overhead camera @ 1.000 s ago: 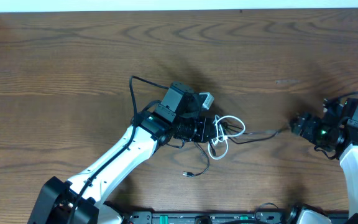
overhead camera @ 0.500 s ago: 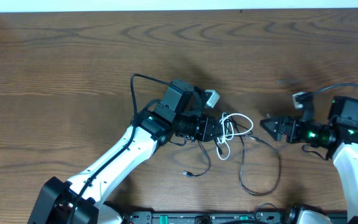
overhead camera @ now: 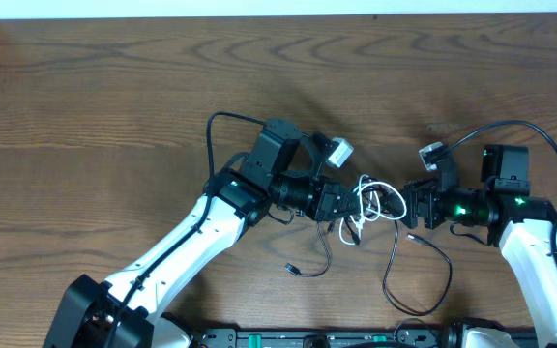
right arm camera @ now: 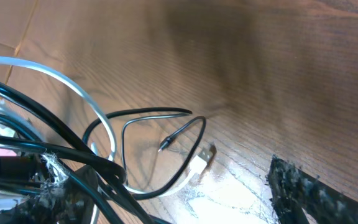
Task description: Untangle cables
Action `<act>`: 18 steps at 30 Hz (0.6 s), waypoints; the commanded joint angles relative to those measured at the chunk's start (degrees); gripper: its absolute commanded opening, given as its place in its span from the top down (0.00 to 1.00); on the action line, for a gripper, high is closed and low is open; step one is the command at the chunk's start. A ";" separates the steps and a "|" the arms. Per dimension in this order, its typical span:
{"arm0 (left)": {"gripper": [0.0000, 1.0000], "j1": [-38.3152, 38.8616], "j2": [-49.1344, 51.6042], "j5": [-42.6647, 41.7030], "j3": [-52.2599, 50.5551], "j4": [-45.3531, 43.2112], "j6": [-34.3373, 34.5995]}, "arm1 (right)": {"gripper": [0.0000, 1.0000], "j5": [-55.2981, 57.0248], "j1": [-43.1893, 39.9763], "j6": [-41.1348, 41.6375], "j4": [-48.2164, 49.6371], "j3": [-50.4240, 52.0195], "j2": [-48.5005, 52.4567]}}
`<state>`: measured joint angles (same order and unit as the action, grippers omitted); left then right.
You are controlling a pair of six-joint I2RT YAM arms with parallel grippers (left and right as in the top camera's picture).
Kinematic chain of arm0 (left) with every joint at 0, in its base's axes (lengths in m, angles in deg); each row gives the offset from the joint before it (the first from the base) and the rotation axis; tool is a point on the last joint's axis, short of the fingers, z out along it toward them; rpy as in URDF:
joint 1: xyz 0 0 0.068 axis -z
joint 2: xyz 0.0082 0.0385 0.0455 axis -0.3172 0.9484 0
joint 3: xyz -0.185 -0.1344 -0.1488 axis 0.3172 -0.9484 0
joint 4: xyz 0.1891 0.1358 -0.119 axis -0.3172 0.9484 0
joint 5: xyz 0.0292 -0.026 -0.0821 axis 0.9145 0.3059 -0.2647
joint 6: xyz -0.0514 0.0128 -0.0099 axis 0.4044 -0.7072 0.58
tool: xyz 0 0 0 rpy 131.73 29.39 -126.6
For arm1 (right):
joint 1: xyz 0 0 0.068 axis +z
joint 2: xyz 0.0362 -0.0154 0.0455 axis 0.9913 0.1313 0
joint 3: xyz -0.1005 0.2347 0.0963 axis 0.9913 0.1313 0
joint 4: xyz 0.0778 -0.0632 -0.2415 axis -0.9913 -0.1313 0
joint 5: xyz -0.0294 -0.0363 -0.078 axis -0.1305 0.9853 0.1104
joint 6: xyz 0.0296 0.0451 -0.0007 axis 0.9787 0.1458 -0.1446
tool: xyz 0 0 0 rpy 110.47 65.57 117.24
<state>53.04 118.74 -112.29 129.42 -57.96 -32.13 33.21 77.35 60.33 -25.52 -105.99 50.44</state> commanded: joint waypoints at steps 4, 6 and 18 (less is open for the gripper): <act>0.93 -0.24 -0.96 -3.78 1.25 -0.44 -0.09 | 0.26 0.48 0.72 -0.72 0.48 0.04 0.09; 0.93 -0.24 -0.96 -3.80 1.25 -0.44 -0.02 | 0.41 0.90 0.70 -0.61 1.31 0.04 0.09; 0.93 -0.24 -0.96 -4.17 1.25 -0.42 -0.04 | 0.95 21.51 0.72 20.39 2.32 0.07 0.09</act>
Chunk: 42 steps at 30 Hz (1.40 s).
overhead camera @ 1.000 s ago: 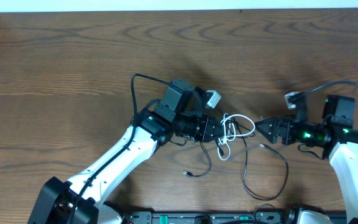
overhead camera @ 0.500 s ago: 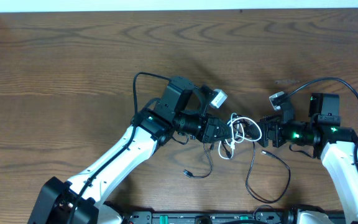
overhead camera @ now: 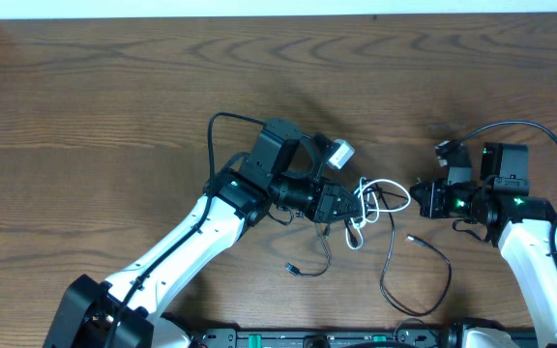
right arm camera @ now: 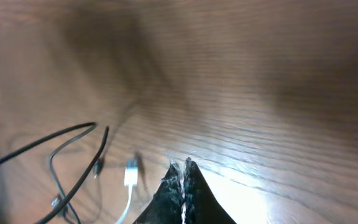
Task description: Untangle cables
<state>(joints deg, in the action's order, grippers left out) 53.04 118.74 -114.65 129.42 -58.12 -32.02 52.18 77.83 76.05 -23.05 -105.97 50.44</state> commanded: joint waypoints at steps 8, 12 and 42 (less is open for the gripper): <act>0.92 -0.24 -0.96 1.68 1.25 -0.28 -0.15 | 0.52 -17.88 0.22 -7.30 -1.22 0.04 0.09; 0.92 -0.26 -0.96 4.33 1.25 -0.31 0.31 | 0.50 -18.14 0.24 -7.74 -3.28 0.04 0.09; 0.91 -2.91 -0.96 3.15 1.25 -19.34 12.35 | 0.51 -10.43 3.98 -9.29 -12.87 0.07 0.09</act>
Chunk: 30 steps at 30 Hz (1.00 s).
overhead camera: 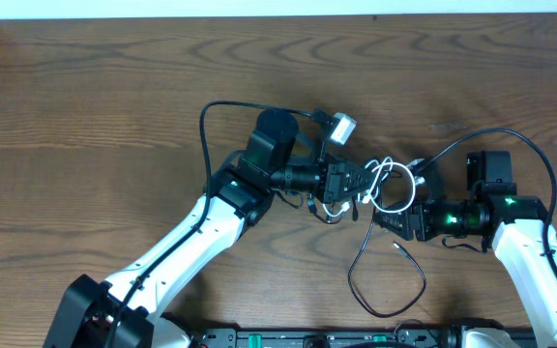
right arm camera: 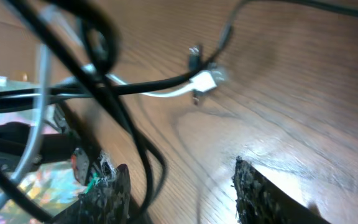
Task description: Untangle cables
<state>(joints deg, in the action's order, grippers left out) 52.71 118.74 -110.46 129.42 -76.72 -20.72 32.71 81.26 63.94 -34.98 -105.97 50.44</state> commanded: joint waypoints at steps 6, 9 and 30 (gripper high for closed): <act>0.91 -9.09 -0.96 -3.67 1.25 0.46 1.03 | 0.48 35.34 0.55 19.67 -4.68 0.07 0.11; 0.91 -12.13 -0.96 -4.90 1.25 2.64 0.59 | 0.46 45.13 0.52 25.97 -6.93 0.07 0.17; 0.91 -15.37 -0.96 -2.32 1.22 12.85 -1.75 | 0.24 -2.10 5.57 -6.08 2.19 0.07 0.17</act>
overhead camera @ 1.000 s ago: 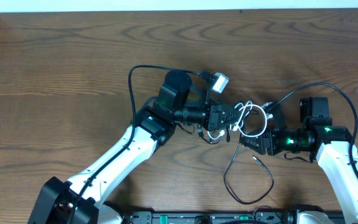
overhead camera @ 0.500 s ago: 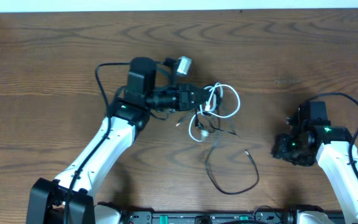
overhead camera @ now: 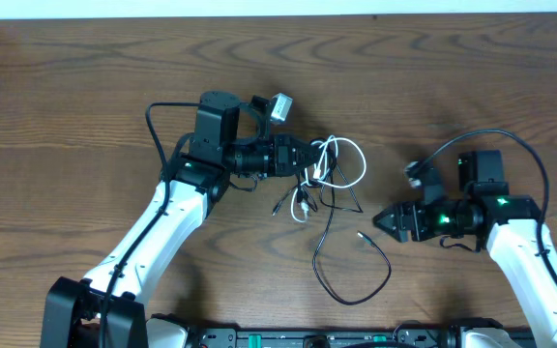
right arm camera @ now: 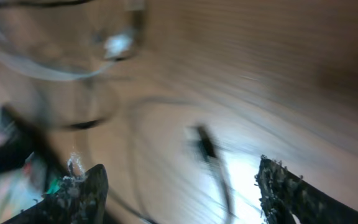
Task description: Untangle cables
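The tangle of white cable loops (overhead camera: 341, 159) and black cable hangs from my left gripper (overhead camera: 303, 159), which is shut on it at the table's middle. From it a black cable (overhead camera: 356, 280) runs down into a loop on the wood, ending in a plug (overhead camera: 362, 236). My right gripper (overhead camera: 385, 219) is open to the right of that cable and holds nothing. The right wrist view is blurred: the fingers (right arm camera: 79, 193) stand wide apart over the wood around my right gripper (right arm camera: 179, 193), with a dark plug (right arm camera: 207, 146) beyond them.
Wooden table (overhead camera: 85, 87) all around. The right arm's own black lead (overhead camera: 491, 140) arcs above its wrist. A white wall edge runs along the far side.
My left gripper has moved to the left with the tangle. The black loop on the table has shifted left too. My right gripper is still open, now apart from the tangle.
My right gripper was open at the tangle's right side, then shut and empty further right. Later it was open again around the black strands below the tangle. Now the left arm holds the tangle further left and the right gripper is clear of it.
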Action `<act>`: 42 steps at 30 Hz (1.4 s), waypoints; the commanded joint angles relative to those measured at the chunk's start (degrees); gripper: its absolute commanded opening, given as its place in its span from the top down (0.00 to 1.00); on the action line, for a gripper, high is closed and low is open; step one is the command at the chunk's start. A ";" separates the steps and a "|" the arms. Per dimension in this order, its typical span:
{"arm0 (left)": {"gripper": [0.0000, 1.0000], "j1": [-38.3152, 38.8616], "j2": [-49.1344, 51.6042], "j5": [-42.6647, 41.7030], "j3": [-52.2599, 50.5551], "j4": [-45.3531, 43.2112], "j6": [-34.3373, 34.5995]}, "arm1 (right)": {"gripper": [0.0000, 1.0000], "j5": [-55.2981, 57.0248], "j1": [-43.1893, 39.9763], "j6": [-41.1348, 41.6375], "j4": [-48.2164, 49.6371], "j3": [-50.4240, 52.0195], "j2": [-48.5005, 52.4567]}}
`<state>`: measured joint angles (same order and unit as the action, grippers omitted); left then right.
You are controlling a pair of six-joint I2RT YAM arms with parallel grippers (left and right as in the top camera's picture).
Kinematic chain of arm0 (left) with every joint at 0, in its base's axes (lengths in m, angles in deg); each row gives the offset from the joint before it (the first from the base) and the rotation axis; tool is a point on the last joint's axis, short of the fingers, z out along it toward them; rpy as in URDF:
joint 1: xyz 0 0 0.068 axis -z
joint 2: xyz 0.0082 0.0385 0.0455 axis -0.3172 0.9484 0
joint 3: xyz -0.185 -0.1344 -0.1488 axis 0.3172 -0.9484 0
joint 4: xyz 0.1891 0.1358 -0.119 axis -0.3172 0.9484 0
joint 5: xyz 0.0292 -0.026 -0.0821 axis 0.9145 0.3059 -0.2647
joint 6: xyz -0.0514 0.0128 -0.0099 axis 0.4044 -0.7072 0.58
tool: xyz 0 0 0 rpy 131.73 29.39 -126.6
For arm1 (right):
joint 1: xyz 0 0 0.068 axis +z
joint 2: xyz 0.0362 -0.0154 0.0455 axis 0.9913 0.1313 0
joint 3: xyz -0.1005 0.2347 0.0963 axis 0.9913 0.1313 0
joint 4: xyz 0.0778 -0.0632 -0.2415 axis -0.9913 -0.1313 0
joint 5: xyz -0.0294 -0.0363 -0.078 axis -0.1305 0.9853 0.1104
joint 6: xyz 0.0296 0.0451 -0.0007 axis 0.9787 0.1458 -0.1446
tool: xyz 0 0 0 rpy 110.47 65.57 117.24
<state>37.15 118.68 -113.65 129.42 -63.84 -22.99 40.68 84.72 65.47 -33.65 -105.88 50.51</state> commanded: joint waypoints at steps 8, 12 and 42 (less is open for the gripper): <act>0.91 3.19 -0.90 1.51 1.25 0.00 0.55 | 0.25 4.52 6.03 3.58 11.76 -0.02 0.11; 0.91 4.37 -0.90 1.75 1.22 -0.02 0.57 | 0.27 17.59 7.39 12.33 14.75 -0.02 0.11; 0.91 4.46 -0.90 6.12 1.22 2.10 2.19 | 0.20 -3.67 10.19 14.45 13.25 0.79 2.10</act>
<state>41.54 118.68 -108.32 129.42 -61.72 -20.22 46.21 94.53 84.49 -18.98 -105.45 52.37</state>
